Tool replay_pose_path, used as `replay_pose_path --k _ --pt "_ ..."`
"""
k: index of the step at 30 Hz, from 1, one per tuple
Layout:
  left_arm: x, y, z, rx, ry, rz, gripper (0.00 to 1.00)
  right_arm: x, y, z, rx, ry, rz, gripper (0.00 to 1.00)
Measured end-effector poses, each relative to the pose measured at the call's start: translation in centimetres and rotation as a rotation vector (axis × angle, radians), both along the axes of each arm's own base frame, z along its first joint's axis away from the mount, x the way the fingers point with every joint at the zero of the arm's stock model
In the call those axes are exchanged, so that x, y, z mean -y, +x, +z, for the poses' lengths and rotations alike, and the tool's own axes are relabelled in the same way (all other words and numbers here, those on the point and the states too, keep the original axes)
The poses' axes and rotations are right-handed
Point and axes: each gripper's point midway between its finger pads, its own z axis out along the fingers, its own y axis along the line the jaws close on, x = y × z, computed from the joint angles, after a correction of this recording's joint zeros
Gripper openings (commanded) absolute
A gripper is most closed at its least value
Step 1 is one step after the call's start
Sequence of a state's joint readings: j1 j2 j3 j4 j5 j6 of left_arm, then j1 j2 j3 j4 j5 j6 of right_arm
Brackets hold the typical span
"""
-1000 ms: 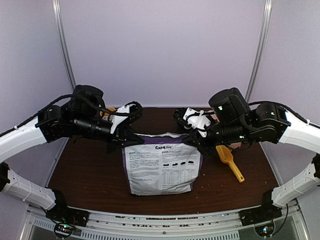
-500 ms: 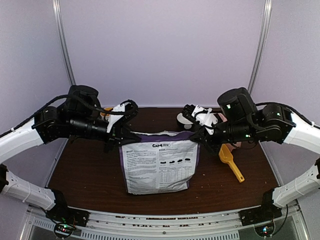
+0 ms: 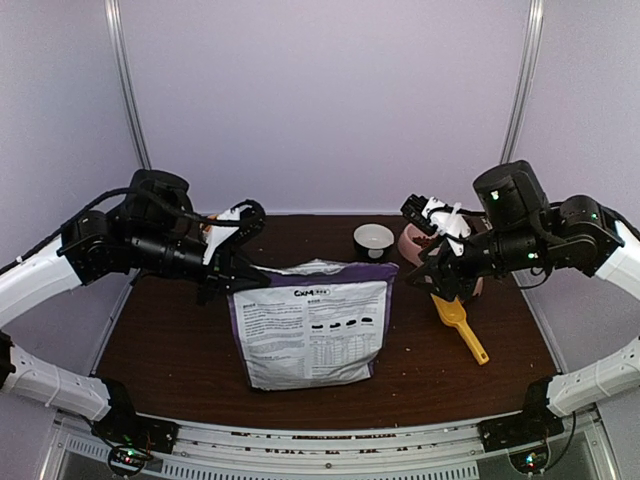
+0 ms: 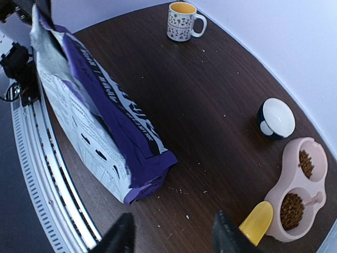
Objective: Serve the pet food
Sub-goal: Press the seal on the pet food bag, then pass from the left arm to the right
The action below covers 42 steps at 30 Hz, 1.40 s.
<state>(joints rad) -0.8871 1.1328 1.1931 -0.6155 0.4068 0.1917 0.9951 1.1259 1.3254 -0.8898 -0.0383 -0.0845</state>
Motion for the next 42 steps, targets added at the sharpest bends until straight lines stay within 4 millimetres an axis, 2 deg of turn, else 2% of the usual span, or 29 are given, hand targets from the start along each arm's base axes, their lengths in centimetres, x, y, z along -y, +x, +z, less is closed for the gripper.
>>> replay_pose_path --k 1,4,8,15,17,22,23,24,26,27,28,31,33,34,38,42 --pt "-0.1 0.0 0.0 -0.004 -0.001 -0.001 0.00 0.0 -0.2 0.7 -0.007 0.018 0.005 0.65" --pt "-0.1 -0.4 0.0 -0.023 -0.007 -0.016 0.00 -1.4 -1.4 2.5 -0.022 0.070 0.058 0.69" --pt "0.1 -0.9 -0.1 -0.047 -0.011 -0.041 0.00 -4.2 -2.6 3.5 -0.031 0.082 0.135 0.75" --pt "0.4 -1.4 -0.2 -0.086 -0.020 -0.070 0.00 -9.3 -2.7 2.3 -0.030 0.016 0.228 0.75" --pt "0.5 -1.5 -0.3 -0.095 -0.022 -0.075 0.00 -10.8 -2.6 1.8 -0.025 -0.005 0.254 0.72" --pt "0.6 -1.8 -0.3 -0.117 -0.027 -0.085 0.00 -13.7 -2.6 0.1 -0.029 -0.042 0.308 0.50" --pt "0.7 -1.8 -0.3 -0.120 -0.028 -0.086 0.00 -14.1 -2.6 -0.1 -0.034 -0.044 0.317 0.42" --pt "0.7 -1.8 -0.3 -0.124 -0.028 -0.086 0.00 -14.4 -2.7 -0.2 -0.032 -0.045 0.326 0.27" --pt "0.7 -1.9 -0.3 -0.132 -0.030 -0.087 0.00 -14.5 -2.7 -0.4 -0.034 -0.046 0.331 0.05" --pt "0.7 -1.9 -0.3 -0.135 -0.031 -0.088 0.00 -14.5 -2.7 -0.4 -0.027 -0.049 0.338 0.00" --pt "0.7 -1.9 -0.3 -0.138 -0.031 -0.088 0.06 -14.5 -2.7 -0.3 -0.025 -0.049 0.333 0.00" --pt "0.9 -1.9 -0.1 -0.135 -0.043 -0.089 0.37 -14.4 -2.5 -0.4 -0.018 -0.051 0.324 0.00" --pt "1.4 -1.7 1.0 -0.106 -0.090 -0.101 0.58 -14.0 -2.6 -0.7 -0.015 -0.052 0.318 0.00" --pt "1.6 -1.6 1.5 -0.097 -0.108 -0.107 0.65 -13.8 -2.8 -0.7 -0.014 -0.051 0.317 0.00" --pt "2.0 -1.5 2.0 -0.088 -0.135 -0.117 0.82 -11.8 -3.4 -0.7 -0.018 -0.044 0.293 0.00" --pt "2.7 -1.4 1.1 -0.119 -0.121 -0.132 0.87 -9.6 -3.8 -0.8 -0.031 -0.035 0.251 0.00"
